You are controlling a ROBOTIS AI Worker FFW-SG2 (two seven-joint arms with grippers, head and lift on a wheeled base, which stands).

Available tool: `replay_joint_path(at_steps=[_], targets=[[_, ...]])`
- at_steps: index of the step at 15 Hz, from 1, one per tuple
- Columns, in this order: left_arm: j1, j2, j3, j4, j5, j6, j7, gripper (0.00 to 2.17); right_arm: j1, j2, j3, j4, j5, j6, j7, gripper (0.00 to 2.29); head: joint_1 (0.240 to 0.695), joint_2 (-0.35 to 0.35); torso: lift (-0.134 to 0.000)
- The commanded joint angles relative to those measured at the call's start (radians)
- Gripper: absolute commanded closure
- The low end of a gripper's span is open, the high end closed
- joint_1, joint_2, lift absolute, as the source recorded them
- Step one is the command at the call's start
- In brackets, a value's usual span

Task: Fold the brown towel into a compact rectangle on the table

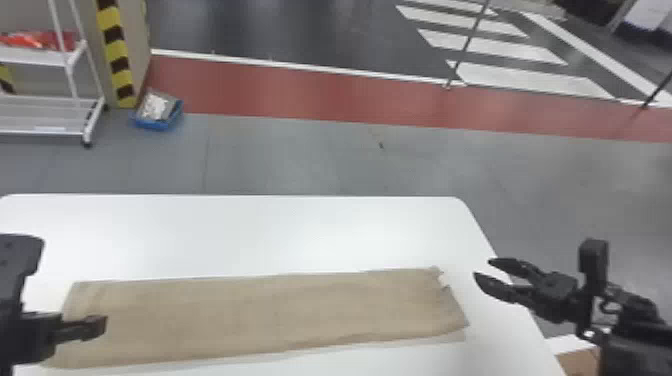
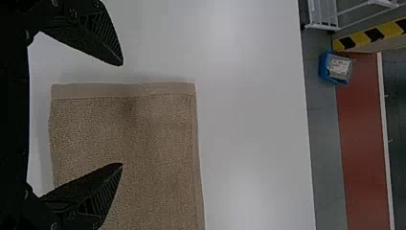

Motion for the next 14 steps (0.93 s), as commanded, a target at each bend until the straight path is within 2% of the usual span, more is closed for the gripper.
replay_joint_path(at_steps=[1, 5, 8, 10, 13, 14], targets=[[0.003, -0.003, 0.014, -0.001, 0.027, -0.010, -0.006, 0.16, 0.012, 0.006, -0.016, 0.001, -0.030, 0.003, -0.014, 0.57, 0.695, -0.285, 0.000], [0.005, -0.002, 0.031, 0.000, 0.067, -0.029, 0.002, 0.16, 0.008, 0.012, -0.017, 0.014, -0.030, 0.033, -0.028, 0.57, 0.695, -0.300, 0.000], [0.006, 0.000, 0.045, 0.003, 0.072, -0.038, 0.000, 0.16, 0.012, 0.023, -0.037, 0.014, -0.030, 0.027, -0.050, 0.57, 0.695, -0.298, 0.000], [-0.002, -0.002, 0.080, 0.045, 0.090, -0.084, -0.007, 0.16, 0.021, 0.049, -0.085, 0.014, -0.039, 0.018, -0.054, 0.57, 0.695, -0.297, 0.000], [-0.008, -0.002, 0.095, 0.054, 0.106, -0.075, -0.011, 0.17, 0.028, 0.055, -0.071, 0.000, -0.056, 0.070, -0.053, 0.57, 0.695, -0.292, 0.000], [-0.005, -0.002, 0.095, 0.057, 0.107, -0.072, -0.011, 0.17, 0.027, 0.066, -0.048, -0.002, -0.055, 0.064, -0.054, 0.57, 0.695, -0.285, 0.000]])
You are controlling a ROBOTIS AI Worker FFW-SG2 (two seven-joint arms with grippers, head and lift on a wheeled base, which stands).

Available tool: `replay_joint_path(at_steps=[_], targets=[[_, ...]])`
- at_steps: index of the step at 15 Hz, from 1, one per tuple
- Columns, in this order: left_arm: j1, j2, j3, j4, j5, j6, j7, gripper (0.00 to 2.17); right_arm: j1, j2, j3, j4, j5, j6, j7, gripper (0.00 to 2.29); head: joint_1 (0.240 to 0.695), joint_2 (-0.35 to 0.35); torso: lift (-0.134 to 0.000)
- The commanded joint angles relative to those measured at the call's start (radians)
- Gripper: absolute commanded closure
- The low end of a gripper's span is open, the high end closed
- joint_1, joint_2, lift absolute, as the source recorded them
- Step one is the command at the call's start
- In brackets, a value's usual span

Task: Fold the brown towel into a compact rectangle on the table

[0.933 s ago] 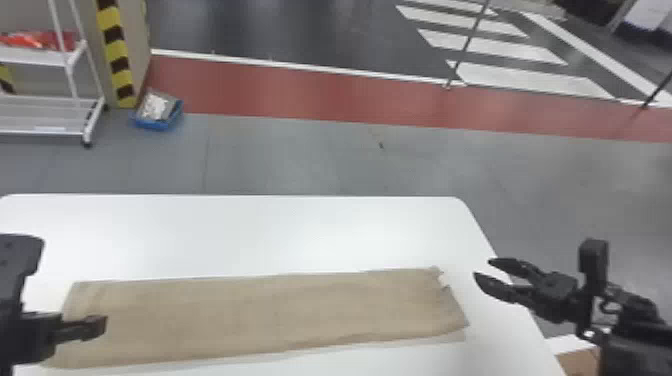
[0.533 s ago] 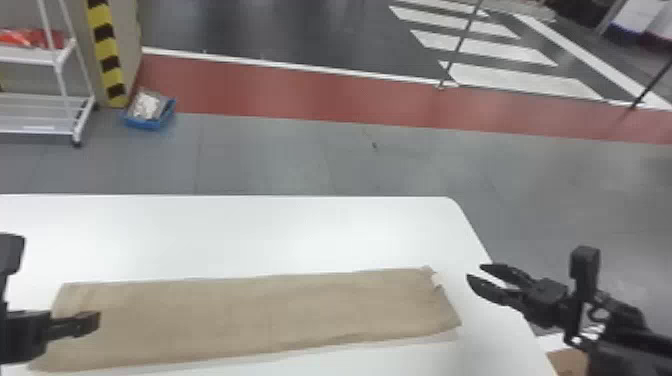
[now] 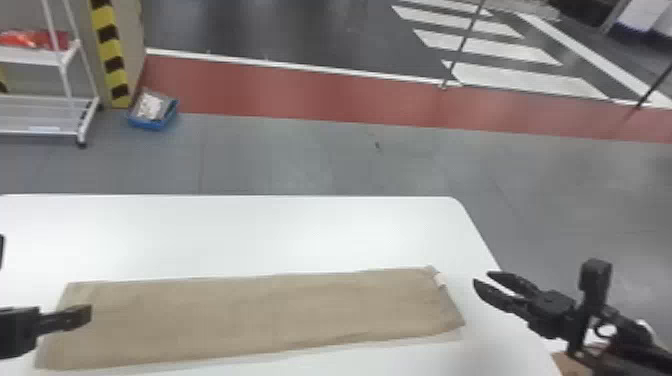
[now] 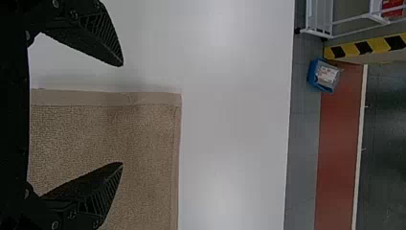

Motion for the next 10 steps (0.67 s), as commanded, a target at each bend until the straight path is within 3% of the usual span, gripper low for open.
replay_joint_path(at_steps=[1, 8, 10], targets=[[0.007, -0.001, 0.002, 0.003, 0.003, 0.001, 0.001, 0.17, 0.000, 0.023, 0.037, -0.007, 0.005, -0.003, -0.004, 0.57, 0.695, -0.280, 0.000], [0.026, -0.001, 0.004, 0.014, -0.008, -0.002, 0.043, 0.21, 0.000, 0.128, 0.140, -0.063, 0.002, -0.022, -0.045, 0.57, 0.695, -0.181, 0.000], [0.022, 0.000, 0.004, 0.026, -0.016, -0.002, 0.041, 0.21, 0.006, 0.145, 0.176, -0.070, 0.002, -0.028, -0.067, 0.57, 0.695, -0.139, 0.000]])
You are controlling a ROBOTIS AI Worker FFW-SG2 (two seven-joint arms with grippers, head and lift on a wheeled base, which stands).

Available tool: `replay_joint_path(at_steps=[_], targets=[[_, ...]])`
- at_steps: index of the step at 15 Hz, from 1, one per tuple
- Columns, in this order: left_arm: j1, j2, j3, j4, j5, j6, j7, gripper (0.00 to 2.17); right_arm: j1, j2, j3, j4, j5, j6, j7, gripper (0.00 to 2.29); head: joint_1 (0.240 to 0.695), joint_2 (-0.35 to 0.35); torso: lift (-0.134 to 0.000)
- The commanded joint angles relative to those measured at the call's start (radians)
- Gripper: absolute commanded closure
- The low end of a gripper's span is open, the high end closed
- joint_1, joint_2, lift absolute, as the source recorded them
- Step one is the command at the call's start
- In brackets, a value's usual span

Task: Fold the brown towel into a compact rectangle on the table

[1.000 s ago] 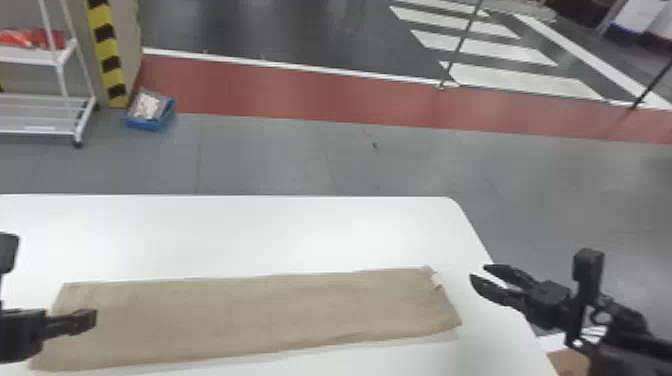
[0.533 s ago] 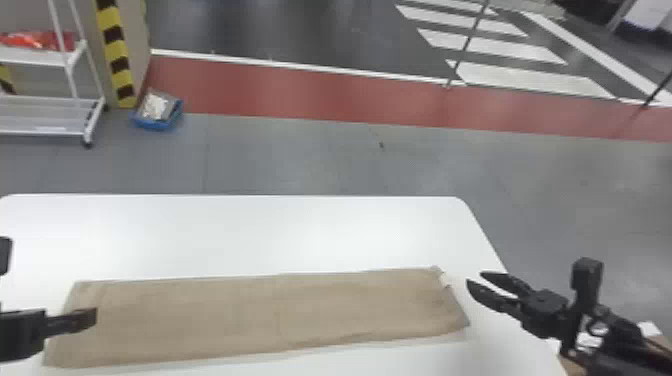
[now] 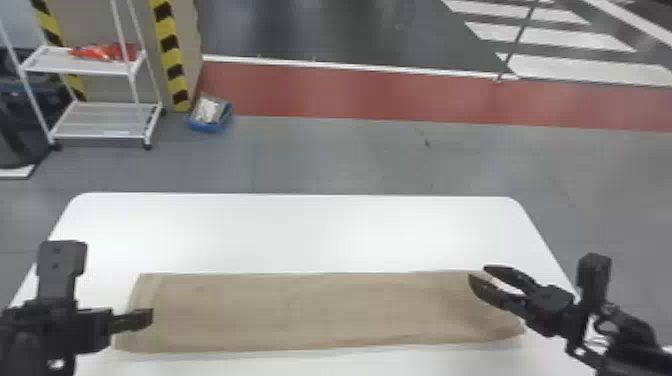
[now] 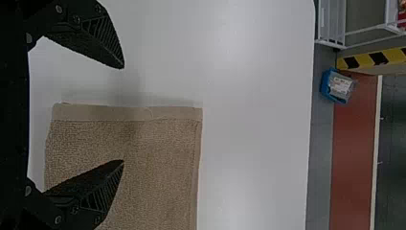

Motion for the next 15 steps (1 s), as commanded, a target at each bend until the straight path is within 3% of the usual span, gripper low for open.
replay_joint_path(at_steps=[1, 6, 12, 13, 15], targets=[[-0.006, 0.001, 0.000, 0.021, -0.006, 0.000, 0.000, 0.21, 0.009, 0.020, 0.033, -0.010, 0.000, -0.002, -0.009, 0.57, 0.695, -0.128, 0.000], [-0.009, 0.001, -0.001, 0.044, -0.009, 0.000, -0.013, 0.21, 0.069, 0.082, 0.113, -0.134, 0.012, 0.075, -0.009, 0.57, 0.695, -0.058, 0.000], [-0.010, 0.000, -0.012, 0.067, -0.002, -0.004, -0.020, 0.34, 0.104, 0.109, 0.145, -0.174, 0.014, 0.087, -0.010, 0.59, 0.695, -0.016, 0.000], [-0.012, 0.000, -0.017, 0.073, -0.002, -0.004, -0.019, 0.48, 0.113, 0.118, 0.153, -0.181, 0.011, 0.084, -0.010, 0.78, 0.695, -0.014, 0.000], [-0.015, 0.000, -0.023, 0.087, 0.000, -0.019, -0.019, 0.48, 0.133, 0.132, 0.188, -0.197, -0.003, 0.087, -0.009, 1.11, 0.695, -0.001, 0.000]])
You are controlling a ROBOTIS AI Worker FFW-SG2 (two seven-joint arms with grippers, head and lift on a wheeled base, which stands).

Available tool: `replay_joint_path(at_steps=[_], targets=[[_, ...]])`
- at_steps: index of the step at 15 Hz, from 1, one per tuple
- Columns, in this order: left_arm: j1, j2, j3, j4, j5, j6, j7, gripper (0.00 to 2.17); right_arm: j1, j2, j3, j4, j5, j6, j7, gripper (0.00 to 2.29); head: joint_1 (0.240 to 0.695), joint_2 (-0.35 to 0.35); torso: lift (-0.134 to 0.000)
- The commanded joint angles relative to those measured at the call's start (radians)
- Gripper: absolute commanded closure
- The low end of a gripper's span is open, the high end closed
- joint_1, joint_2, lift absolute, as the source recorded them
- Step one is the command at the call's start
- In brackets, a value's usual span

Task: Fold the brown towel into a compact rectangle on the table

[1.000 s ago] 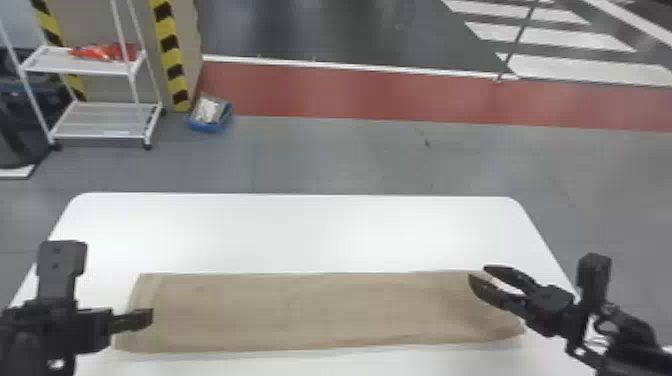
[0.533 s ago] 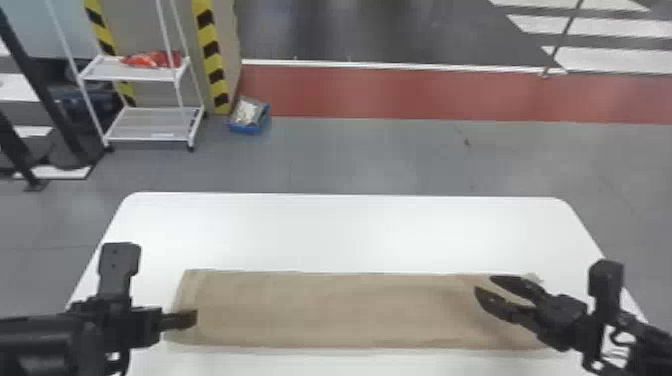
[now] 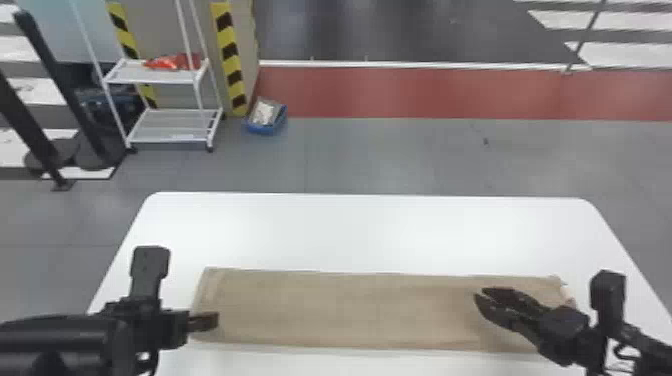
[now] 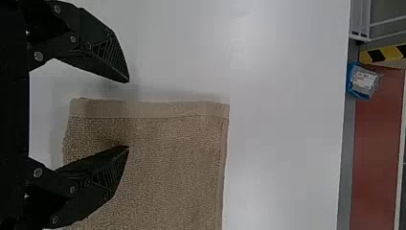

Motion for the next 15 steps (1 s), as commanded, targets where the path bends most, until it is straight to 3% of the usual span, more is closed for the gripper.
replay_joint_path(at_steps=[1, 6, 11, 12, 15], targets=[[-0.003, 0.000, -0.008, 0.009, 0.003, -0.020, 0.000, 0.48, 0.018, 0.016, 0.038, -0.010, -0.007, -0.002, -0.002, 1.21, 0.695, 0.006, 0.000], [-0.005, 0.000, -0.011, 0.014, 0.007, -0.039, -0.002, 0.46, 0.032, 0.030, 0.090, 0.032, 0.025, -0.039, -0.063, 1.30, 0.695, 0.057, 0.000], [-0.005, 0.001, -0.015, 0.049, 0.001, -0.091, 0.008, 0.36, 0.036, 0.025, 0.082, 0.052, 0.033, -0.058, -0.067, 1.30, 0.695, 0.065, 0.000], [-0.005, 0.001, -0.017, 0.049, 0.001, -0.088, 0.006, 0.49, 0.036, 0.024, 0.084, 0.056, 0.034, -0.061, -0.067, 1.30, 0.695, 0.066, 0.000], [0.000, 0.000, -0.017, 0.037, 0.006, -0.082, 0.006, 1.50, 0.036, 0.024, 0.085, 0.059, 0.036, -0.067, -0.068, 1.30, 0.695, 0.064, 0.000]])
